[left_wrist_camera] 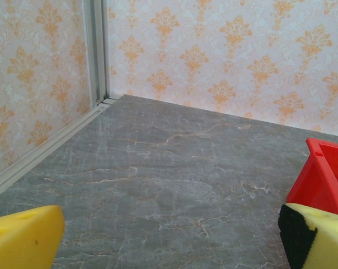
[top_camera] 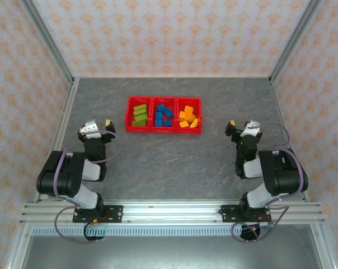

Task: Sort the legos into containers by color
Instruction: Reset both arms

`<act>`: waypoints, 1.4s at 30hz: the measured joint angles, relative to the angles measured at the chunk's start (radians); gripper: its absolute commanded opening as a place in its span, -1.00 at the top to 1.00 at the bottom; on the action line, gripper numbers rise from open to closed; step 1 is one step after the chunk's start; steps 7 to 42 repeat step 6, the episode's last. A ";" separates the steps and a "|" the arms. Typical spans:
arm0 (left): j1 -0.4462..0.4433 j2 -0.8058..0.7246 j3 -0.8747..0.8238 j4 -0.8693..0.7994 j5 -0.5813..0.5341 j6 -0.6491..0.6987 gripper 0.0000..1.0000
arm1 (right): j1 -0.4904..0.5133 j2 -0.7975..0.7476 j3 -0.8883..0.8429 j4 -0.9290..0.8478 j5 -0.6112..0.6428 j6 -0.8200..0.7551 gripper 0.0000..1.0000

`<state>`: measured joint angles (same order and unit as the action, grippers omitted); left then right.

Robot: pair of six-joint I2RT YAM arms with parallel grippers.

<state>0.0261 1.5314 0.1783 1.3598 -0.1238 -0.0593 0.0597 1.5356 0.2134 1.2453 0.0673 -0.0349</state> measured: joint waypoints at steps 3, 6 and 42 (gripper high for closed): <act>0.000 0.000 0.000 0.003 -0.011 0.000 -0.98 | 0.000 0.000 0.000 -0.003 0.000 0.000 -1.00; 0.000 0.000 0.000 0.003 -0.015 0.000 -0.98 | 0.000 0.000 0.000 -0.008 0.000 0.000 -1.00; 0.000 0.000 0.000 0.003 -0.015 0.000 -0.98 | 0.000 0.000 0.000 -0.008 0.000 0.000 -1.00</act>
